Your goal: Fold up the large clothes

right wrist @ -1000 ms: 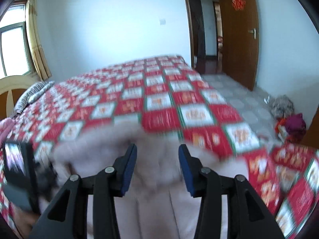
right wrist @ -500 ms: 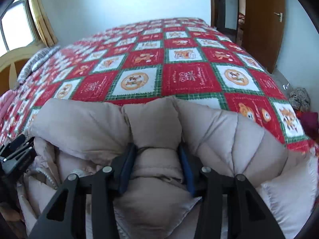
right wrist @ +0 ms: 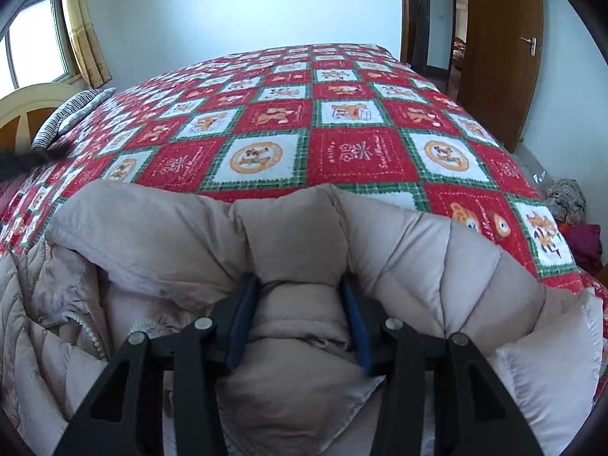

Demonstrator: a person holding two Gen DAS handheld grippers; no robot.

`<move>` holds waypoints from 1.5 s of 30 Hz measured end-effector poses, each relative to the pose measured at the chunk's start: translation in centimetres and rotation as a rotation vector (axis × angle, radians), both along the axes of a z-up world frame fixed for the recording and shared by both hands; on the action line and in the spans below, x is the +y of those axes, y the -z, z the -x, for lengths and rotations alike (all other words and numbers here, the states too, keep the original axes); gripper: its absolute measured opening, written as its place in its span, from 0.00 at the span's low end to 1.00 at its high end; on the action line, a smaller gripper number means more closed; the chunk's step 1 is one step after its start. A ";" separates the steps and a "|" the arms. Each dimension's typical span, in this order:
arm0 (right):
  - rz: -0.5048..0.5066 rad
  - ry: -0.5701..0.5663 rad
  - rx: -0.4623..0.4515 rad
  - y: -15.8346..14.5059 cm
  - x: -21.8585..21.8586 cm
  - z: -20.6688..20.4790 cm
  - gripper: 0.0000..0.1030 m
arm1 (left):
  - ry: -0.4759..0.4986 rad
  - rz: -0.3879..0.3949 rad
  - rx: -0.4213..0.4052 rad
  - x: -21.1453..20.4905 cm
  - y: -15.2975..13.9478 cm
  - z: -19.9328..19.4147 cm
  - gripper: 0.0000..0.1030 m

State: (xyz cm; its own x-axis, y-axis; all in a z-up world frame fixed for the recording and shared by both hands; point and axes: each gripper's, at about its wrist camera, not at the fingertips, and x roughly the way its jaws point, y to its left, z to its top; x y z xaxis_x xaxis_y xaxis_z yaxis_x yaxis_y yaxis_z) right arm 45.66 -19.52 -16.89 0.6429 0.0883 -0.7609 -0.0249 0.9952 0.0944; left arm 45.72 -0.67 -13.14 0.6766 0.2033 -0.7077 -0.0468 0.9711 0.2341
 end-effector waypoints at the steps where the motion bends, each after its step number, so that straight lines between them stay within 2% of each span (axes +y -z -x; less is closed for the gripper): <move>1: -0.007 -0.002 -0.003 0.0 -0.1 0.0 0.47 | -0.001 0.012 0.044 0.3 2.5 0.2 0.75; 2: -0.015 -0.007 -0.007 -0.1 -0.1 0.1 0.50 | -0.002 0.051 0.068 0.7 3.8 0.5 0.75; 4: -0.017 -0.007 -0.004 0.0 -0.1 0.1 0.51 | -0.018 0.062 0.041 1.0 3.6 0.8 0.75; 10: 0.014 0.012 -0.002 -1.1 0.3 0.5 0.52 | -0.018 -0.002 0.026 0.2 4.1 0.8 0.75; 13: -0.033 0.020 -0.075 -3.8 -0.4 1.0 0.52 | -0.018 -0.014 0.020 0.2 4.1 0.8 0.75; 15: -0.004 0.037 -0.109 -4.9 -0.5 0.6 0.55 | -0.018 -0.017 0.018 0.3 4.1 0.8 0.75; 17: 0.039 0.022 -0.050 -3.8 -0.2 -0.8 0.55 | -0.018 -0.017 0.019 0.2 4.1 0.8 0.75; 19: 0.067 -0.002 0.059 -0.6 0.0 -2.1 0.56 | -0.016 -0.014 0.017 0.2 4.1 0.8 0.75; 20: 0.045 -0.009 0.056 0.1 -0.2 -2.1 0.60 | -0.016 -0.012 0.015 0.2 4.0 0.8 0.75; 21: 0.029 -0.003 0.047 0.2 -0.5 -2.0 0.60 | -0.016 -0.014 0.017 0.2 4.1 0.8 0.75; 29: 0.104 -0.001 0.039 0.6 0.5 -2.4 0.66 | -0.018 -0.025 0.020 0.0 4.1 0.7 0.75; 34: 0.081 0.008 0.029 0.0 -0.1 -1.8 0.67 | -0.011 -0.001 0.027 0.2 3.9 0.8 0.75; 36: 0.053 0.022 -0.001 -1.2 -0.7 -0.6 0.66 | 0.021 0.050 0.039 0.9 3.3 1.4 0.75; 39: -0.028 0.036 -0.142 -5.3 -2.5 3.7 0.68 | 0.124 0.133 0.009 2.1 0.9 4.7 0.75; 43: -0.034 -0.010 -0.236 -10.6 -4.9 11.5 0.67 | 0.256 0.179 -0.079 4.2 -3.3 12.8 0.75; 45: -0.046 -0.032 -0.256 -12.5 -5.6 15.7 0.68 | 0.323 0.223 -0.091 5.6 -4.9 17.0 0.75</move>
